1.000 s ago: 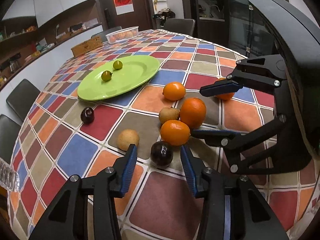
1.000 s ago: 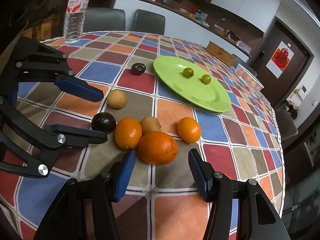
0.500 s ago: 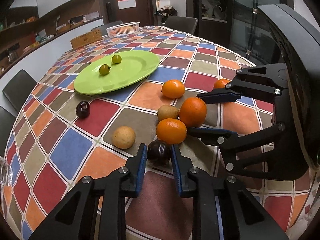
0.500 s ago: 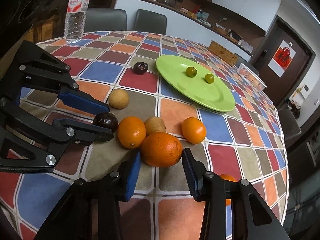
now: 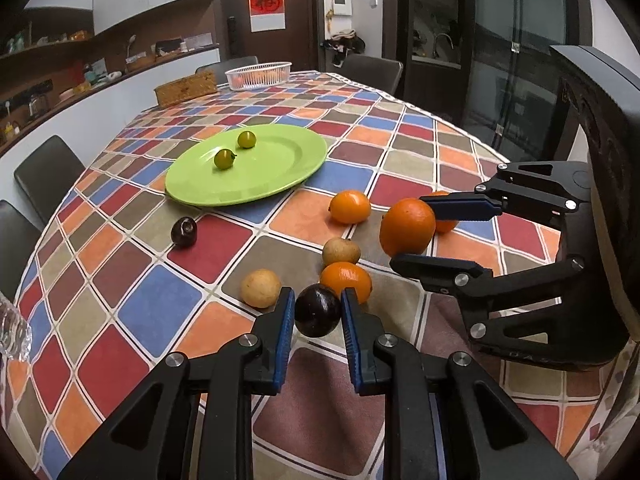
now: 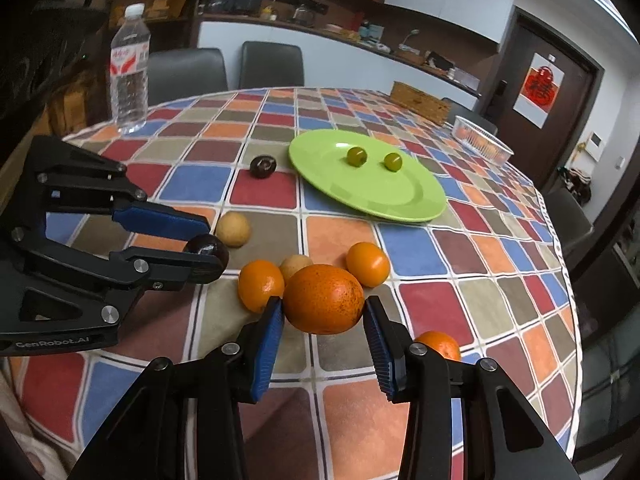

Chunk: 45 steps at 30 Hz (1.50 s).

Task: Organize fruits
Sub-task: 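Close the left tool on a dark plum while the right tool grasps an orange, then carry the plum and orange over the green plate and release both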

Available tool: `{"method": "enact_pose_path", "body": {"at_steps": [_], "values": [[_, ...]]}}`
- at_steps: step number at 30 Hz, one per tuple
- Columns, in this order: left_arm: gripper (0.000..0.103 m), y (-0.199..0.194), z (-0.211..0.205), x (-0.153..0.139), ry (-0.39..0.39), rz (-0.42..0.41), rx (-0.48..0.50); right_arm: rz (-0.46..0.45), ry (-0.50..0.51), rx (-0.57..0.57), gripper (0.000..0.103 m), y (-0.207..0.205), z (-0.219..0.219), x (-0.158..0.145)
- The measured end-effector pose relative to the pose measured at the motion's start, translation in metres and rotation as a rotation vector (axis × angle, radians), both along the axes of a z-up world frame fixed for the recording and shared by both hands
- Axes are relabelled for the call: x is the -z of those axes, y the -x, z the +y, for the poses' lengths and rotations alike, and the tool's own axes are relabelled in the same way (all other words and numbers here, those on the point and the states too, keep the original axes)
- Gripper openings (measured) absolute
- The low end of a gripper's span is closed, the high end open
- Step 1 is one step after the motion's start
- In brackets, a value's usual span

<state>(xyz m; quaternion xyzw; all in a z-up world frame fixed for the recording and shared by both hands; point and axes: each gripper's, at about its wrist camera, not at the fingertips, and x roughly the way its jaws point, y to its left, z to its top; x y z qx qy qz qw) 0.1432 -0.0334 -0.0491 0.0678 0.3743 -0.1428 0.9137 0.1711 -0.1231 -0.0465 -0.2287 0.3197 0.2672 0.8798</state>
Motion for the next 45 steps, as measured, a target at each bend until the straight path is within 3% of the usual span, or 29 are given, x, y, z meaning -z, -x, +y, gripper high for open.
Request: {"method": "enact_pose_path", "body": {"at_steps": [15, 27, 31, 45], "values": [[0.024, 0.005, 0.010, -0.039, 0.048, -0.109, -0.027, -0.044, -0.106, 0.072, 0.042, 0.004, -0.006, -0.035], [0.023, -0.024, 0.024, -0.063, 0.122, -0.161, -0.074, -0.041, -0.203, 0.167, 0.042, -0.025, -0.006, -0.060], [0.023, -0.040, 0.031, -0.064, 0.127, -0.149, -0.089, 0.009, -0.270, 0.210, 0.042, -0.047, -0.009, -0.062], [0.023, -0.115, 0.054, -0.067, 0.183, -0.038, -0.104, 0.093, -0.255, 0.219, 0.042, -0.110, 0.011, -0.070]]}}
